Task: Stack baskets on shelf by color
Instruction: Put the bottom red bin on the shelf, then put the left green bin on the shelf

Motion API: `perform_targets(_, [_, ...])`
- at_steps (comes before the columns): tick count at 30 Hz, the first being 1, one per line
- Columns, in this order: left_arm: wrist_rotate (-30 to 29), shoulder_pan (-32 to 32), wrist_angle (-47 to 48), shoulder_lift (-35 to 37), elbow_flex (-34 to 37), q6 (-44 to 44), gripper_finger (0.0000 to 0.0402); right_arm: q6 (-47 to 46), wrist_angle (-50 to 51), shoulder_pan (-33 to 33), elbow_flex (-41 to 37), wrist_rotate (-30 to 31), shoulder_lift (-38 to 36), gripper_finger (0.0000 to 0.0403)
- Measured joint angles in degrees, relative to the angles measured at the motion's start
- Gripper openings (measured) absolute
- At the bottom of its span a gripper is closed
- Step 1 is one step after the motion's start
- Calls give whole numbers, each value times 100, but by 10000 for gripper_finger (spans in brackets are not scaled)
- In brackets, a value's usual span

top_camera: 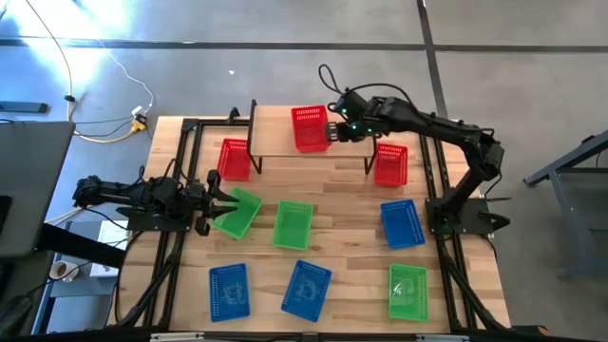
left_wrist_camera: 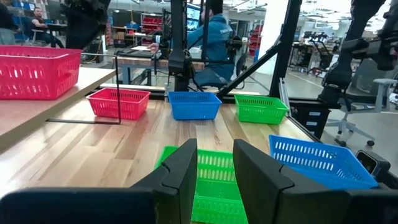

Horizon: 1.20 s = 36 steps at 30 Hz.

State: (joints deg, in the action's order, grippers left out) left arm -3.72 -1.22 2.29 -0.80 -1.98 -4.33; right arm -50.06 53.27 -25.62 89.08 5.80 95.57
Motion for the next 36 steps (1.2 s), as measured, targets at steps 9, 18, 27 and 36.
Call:
perform_targets(9, [4, -1, -1, 0, 0, -1, 94, -41, -131, 151, 0, -160, 87, 62])
perform_targets(18, [7, 0, -1, 0, 0, -132, 94, 161, -430, 168, 0, -476, 87, 62])
perform_targets(27, [-250, -1, 5, 0, -21, -459, 94, 644, -166, 150, 90, -472, -2, 62])
perform_targets(36, [-947, -1, 276, -154, -636, -737, 94, 1657, 1191, 182, 909, 239, -168, 62])
